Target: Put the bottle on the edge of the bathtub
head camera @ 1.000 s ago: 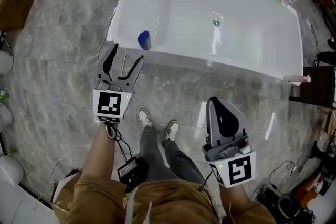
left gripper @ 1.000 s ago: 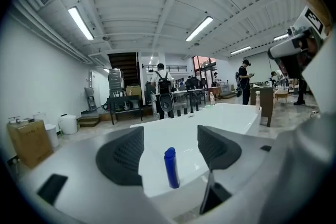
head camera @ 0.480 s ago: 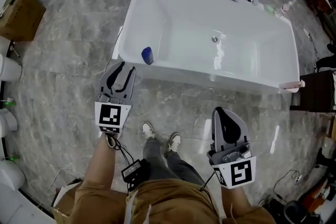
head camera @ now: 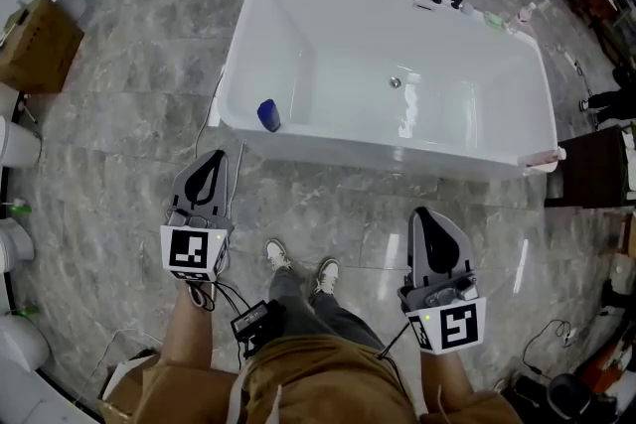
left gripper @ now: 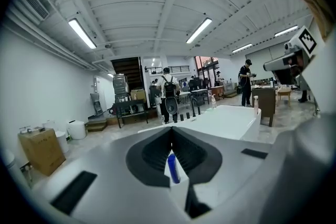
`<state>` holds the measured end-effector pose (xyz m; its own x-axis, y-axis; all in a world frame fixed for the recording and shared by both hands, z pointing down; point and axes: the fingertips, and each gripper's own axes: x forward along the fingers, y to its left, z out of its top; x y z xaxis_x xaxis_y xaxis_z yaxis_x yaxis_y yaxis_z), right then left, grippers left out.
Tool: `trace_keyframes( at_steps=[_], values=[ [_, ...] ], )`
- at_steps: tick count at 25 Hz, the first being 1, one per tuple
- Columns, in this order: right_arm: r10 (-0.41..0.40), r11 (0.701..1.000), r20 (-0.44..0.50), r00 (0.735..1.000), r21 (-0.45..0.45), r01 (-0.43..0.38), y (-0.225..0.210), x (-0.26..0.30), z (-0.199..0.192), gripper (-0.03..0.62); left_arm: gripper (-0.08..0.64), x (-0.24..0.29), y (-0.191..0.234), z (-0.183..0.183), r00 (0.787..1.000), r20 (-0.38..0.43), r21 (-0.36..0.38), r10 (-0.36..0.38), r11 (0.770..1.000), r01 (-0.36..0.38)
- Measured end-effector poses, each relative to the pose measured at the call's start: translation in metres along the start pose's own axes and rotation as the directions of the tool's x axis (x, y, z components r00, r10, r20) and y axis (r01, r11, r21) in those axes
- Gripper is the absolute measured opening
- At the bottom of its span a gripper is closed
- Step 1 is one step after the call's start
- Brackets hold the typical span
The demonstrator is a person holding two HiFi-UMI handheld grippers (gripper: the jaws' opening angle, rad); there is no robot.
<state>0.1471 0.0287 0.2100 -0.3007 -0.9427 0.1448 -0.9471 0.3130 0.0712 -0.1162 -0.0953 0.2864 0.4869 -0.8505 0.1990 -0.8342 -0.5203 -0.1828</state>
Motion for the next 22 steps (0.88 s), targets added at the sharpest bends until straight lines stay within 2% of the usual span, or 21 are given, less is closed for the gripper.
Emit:
trace_keyframes(
  at_steps=[7, 11, 22],
  values=[
    [-0.019, 0.999, 0.03, 0.999, -0.032, 0.02, -0.007, -0.018, 0.02, 0.005, 0.006, -0.026, -0.001, 0.041, 0.999, 0.041, -0.001, 0.011, 1.0, -0.011],
    [-0.027, 0.999, 0.048, 0.999, -0.035, 0.029, -0.011, -0.026, 0.029, 0.005, 0.006, -0.039, 0.002, 0.065, 0.996, 0.084, -0.035, 0.022, 0.999, -0.02],
    [-0.048, 0.997, 0.103, 0.994, -0.047, 0.054, -0.028, -0.045, 0.058, 0.005, 0.006, -0.084, 0.002, 0.12, 0.99, 0.132, -0.081, 0.044, 0.996, -0.034]
  ],
)
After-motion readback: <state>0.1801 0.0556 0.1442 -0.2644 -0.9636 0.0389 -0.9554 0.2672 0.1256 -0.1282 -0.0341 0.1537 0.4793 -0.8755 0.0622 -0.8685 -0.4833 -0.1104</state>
